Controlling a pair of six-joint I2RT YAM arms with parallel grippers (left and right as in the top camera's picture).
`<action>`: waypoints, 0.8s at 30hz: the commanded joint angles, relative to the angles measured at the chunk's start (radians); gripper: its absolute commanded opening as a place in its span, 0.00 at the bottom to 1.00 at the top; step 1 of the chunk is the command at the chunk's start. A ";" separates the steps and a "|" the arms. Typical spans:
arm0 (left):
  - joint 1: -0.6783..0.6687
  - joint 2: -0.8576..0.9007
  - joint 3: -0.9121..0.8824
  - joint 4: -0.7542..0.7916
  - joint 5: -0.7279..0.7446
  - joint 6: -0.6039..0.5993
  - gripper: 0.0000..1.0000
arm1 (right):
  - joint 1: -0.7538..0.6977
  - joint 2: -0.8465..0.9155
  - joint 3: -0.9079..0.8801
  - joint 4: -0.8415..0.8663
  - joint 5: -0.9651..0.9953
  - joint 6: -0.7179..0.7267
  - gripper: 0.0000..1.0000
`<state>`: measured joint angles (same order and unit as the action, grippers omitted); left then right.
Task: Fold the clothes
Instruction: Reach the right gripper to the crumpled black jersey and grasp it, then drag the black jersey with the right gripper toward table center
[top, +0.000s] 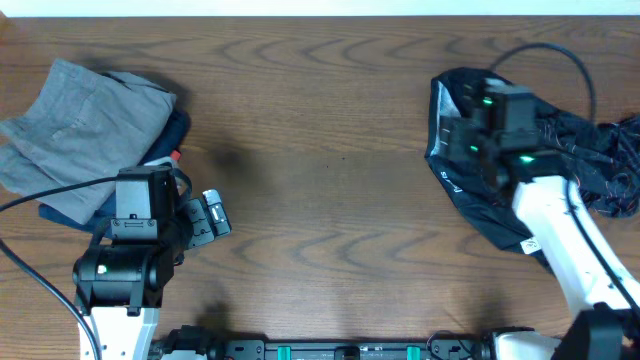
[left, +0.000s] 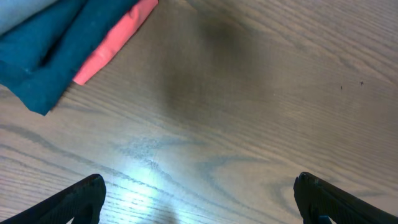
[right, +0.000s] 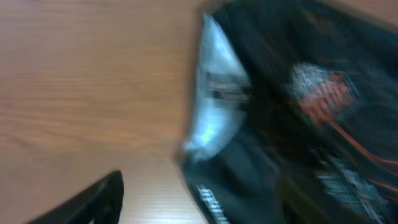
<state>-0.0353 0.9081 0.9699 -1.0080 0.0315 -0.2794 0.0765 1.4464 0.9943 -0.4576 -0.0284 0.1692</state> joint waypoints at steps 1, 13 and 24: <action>0.004 -0.001 0.018 0.000 0.007 0.019 0.98 | -0.039 -0.003 -0.003 -0.164 -0.005 -0.171 0.77; 0.004 -0.001 0.018 0.007 0.007 0.015 0.98 | 0.005 0.136 -0.150 -0.082 0.153 -0.132 0.85; 0.004 -0.001 0.018 0.002 0.011 0.015 0.98 | 0.013 0.274 -0.180 -0.011 0.150 -0.114 0.36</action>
<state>-0.0353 0.9081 0.9699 -1.0000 0.0319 -0.2798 0.0822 1.6711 0.8284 -0.4576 0.1154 0.0410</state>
